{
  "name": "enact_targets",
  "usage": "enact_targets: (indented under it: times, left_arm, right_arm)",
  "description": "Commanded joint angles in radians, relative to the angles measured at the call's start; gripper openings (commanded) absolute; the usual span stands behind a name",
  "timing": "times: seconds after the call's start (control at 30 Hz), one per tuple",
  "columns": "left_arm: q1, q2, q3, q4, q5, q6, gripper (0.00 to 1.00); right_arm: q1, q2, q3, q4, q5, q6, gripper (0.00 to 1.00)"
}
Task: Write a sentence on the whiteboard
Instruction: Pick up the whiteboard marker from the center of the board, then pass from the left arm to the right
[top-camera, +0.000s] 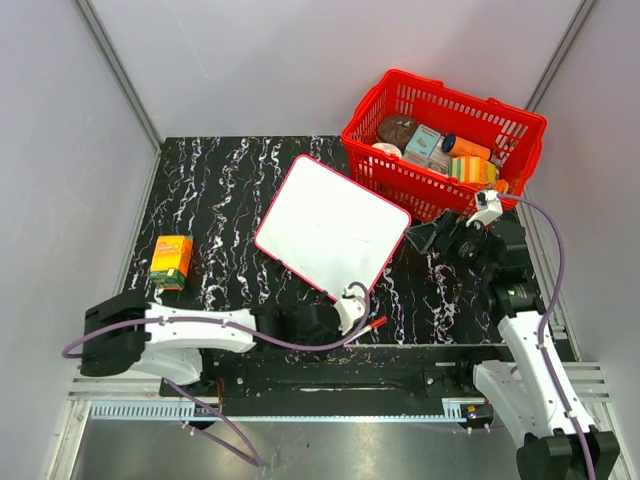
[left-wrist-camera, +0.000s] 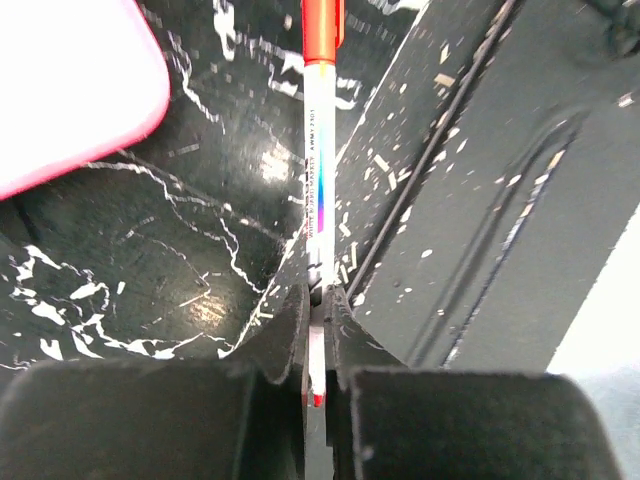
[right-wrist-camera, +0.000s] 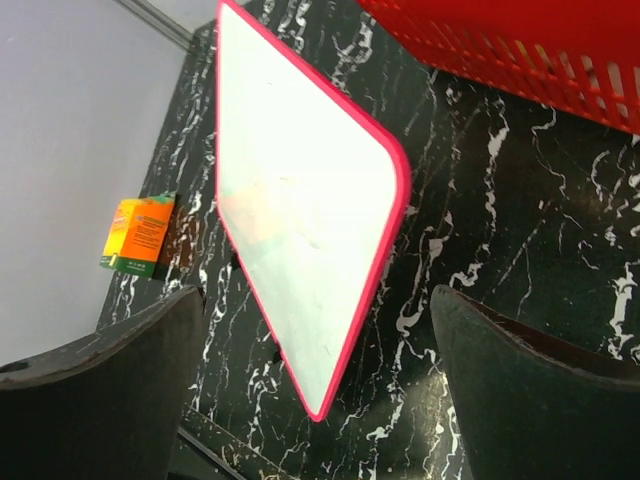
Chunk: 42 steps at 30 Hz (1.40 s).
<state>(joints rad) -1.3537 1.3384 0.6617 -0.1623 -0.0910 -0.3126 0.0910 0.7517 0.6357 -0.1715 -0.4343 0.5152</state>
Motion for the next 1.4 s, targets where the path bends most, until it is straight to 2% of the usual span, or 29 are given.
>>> enact_targets:
  times: [0.0,0.07,0.2,0.3,0.4,0.43,0.53,0.77,0.97,1.1,1.2,1.23,1.37]
  left_arm:
    - [0.021,-0.120,0.064,0.026,-0.001,0.003,0.00]
    - [0.051,-0.143,0.084,0.020,0.011,0.007,0.00]
    - [0.145,-0.198,0.108,0.009,0.085,0.006,0.00]
    - [0.224,-0.243,0.115,0.024,0.137,0.001,0.00]
    - [0.321,-0.284,0.121,0.067,0.233,-0.011,0.00]
    - [0.338,-0.294,0.124,0.084,0.258,-0.011,0.00]
    - [0.390,-0.320,0.162,0.083,0.310,0.012,0.00]
    - [0.423,-0.378,0.231,0.069,0.373,0.038,0.00]
    - [0.423,-0.381,0.259,0.076,0.421,0.030,0.00]
    - [0.423,-0.370,0.260,0.084,0.439,0.024,0.00]
    - [0.421,-0.372,0.263,0.086,0.424,0.020,0.00]
    - [0.423,-0.377,0.260,0.087,0.419,0.018,0.00]
    - [0.423,-0.389,0.263,0.089,0.393,0.015,0.00]
  right_arm:
    - [0.003,-0.058,0.073,0.003,-0.072,0.009,1.00]
    - [0.004,-0.061,0.094,0.004,-0.113,-0.003,1.00]
    - [0.003,-0.049,0.114,0.039,-0.304,0.000,1.00]
    - [0.004,-0.032,0.099,0.144,-0.452,0.071,1.00]
    - [0.003,-0.014,0.049,0.318,-0.549,0.190,1.00]
    - [0.006,-0.009,0.044,0.386,-0.555,0.239,1.00]
    - [0.026,0.021,0.047,0.409,-0.552,0.256,1.00]
    - [0.219,0.135,0.085,0.398,-0.440,0.230,1.00]
    - [0.286,0.187,0.047,0.575,-0.442,0.336,0.99]
    - [0.337,0.209,0.053,0.622,-0.443,0.344,0.91]
    - [0.358,0.215,0.042,0.668,-0.468,0.364,0.81]
    - [0.363,0.218,0.039,0.676,-0.474,0.373,0.73]
    - [0.365,0.213,0.027,0.678,-0.501,0.376,0.54]
